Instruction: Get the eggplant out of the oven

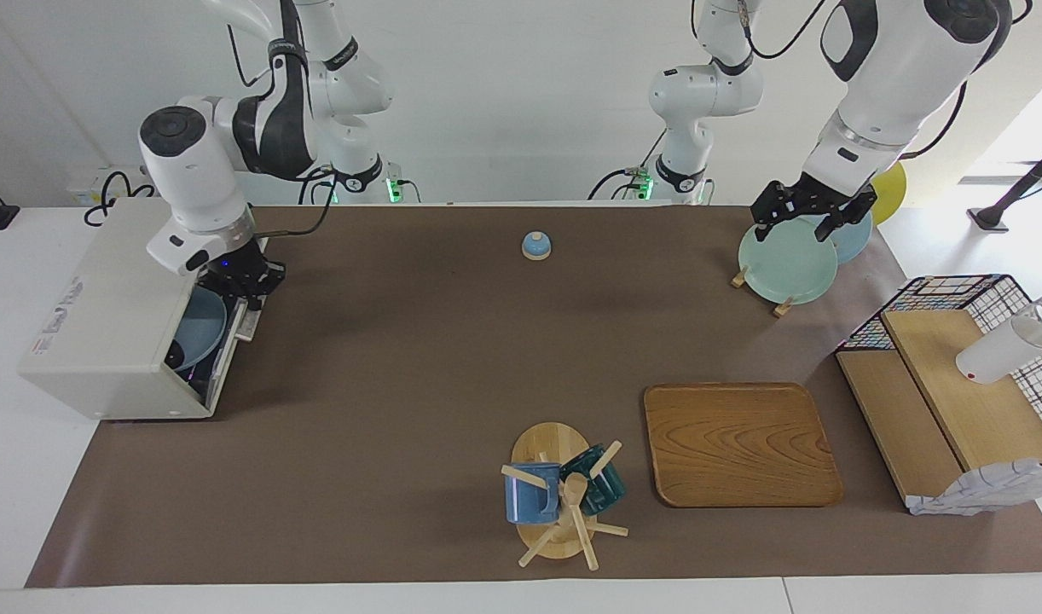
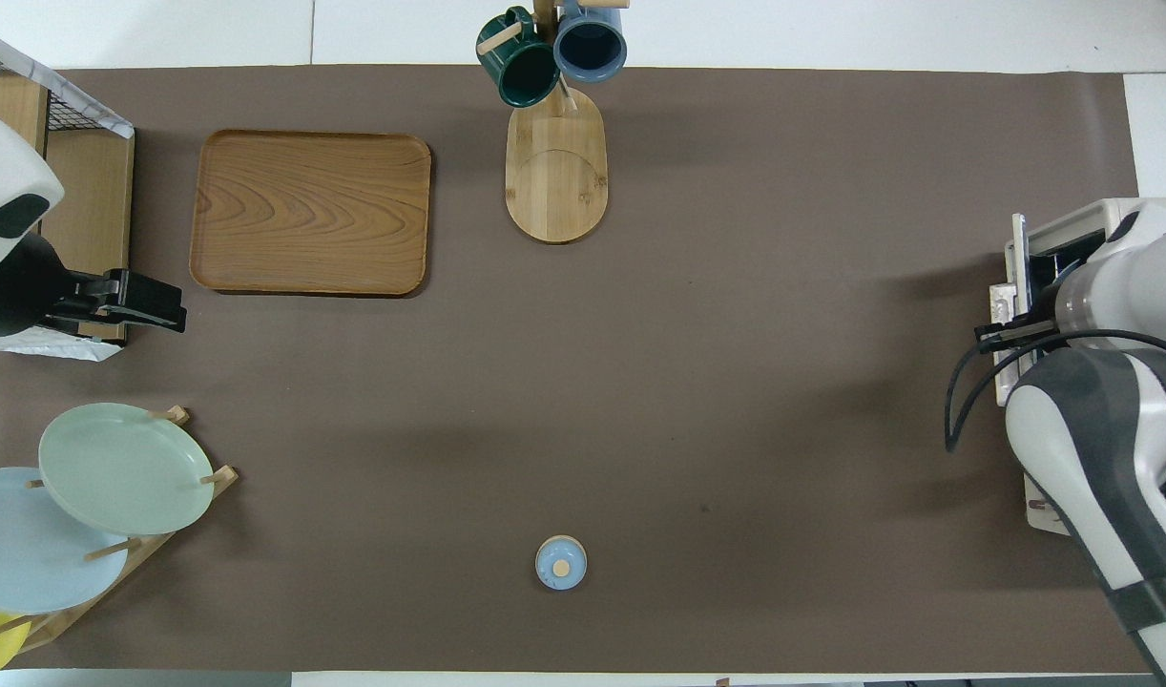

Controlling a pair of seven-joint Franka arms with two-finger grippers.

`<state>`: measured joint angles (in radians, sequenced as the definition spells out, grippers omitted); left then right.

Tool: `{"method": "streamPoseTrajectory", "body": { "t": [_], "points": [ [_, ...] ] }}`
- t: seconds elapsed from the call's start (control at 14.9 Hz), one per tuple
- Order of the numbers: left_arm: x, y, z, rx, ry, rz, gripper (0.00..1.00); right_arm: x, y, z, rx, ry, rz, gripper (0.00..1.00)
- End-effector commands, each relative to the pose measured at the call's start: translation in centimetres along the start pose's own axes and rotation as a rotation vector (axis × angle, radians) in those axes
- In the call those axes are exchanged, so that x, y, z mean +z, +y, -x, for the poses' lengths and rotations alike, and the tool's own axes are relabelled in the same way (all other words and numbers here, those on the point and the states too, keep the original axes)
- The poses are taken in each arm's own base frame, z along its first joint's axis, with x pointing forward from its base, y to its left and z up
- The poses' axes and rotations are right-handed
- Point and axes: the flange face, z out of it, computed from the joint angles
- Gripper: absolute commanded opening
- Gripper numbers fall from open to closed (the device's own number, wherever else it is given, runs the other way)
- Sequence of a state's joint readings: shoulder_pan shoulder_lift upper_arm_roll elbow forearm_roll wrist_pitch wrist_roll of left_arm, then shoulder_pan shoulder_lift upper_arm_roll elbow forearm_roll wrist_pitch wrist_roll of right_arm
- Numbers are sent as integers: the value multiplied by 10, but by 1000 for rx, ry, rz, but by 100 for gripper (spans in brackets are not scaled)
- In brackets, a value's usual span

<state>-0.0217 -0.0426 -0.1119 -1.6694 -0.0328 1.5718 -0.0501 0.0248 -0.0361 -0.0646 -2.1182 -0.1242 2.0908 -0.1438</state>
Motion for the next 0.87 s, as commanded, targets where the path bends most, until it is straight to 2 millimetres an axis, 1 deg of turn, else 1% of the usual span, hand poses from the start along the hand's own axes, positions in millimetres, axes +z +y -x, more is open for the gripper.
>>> {"method": "streamPoseTrajectory", "body": {
  "t": [0.0, 0.07, 0.2, 0.27, 0.4, 0.47, 0.54, 0.67, 0.81],
  "points": [
    [-4, -2, 2, 7, 6, -9, 100, 47, 9, -10, 21, 24, 4, 0],
    [-4, -2, 2, 7, 6, -9, 100, 55, 5, -11, 24, 48, -5, 0],
    [-4, -2, 2, 7, 6, -9, 100, 69, -17, -13, 19, 62, -18, 0],
    [-4, -2, 2, 7, 6, -9, 100, 79, -22, -14, 54, 50, -20, 0],
    [-4, -2, 2, 7, 6, -9, 100, 84, -45, -19, 67, 49, -28, 0],
    [-4, -2, 2, 7, 6, -9, 100, 88, -45, -20, 84, 46, -33, 0],
    [-4, -2, 2, 7, 6, -9, 100, 96, -46, -20, 95, 34, -38, 0],
    [-4, -2, 2, 7, 6, -9, 100, 100, -47, -20, 110, 27, -52, 0],
    [-4, -2, 2, 7, 6, -9, 100, 114, -49, -20, 148, 3, -83, 0]
  ]
}}
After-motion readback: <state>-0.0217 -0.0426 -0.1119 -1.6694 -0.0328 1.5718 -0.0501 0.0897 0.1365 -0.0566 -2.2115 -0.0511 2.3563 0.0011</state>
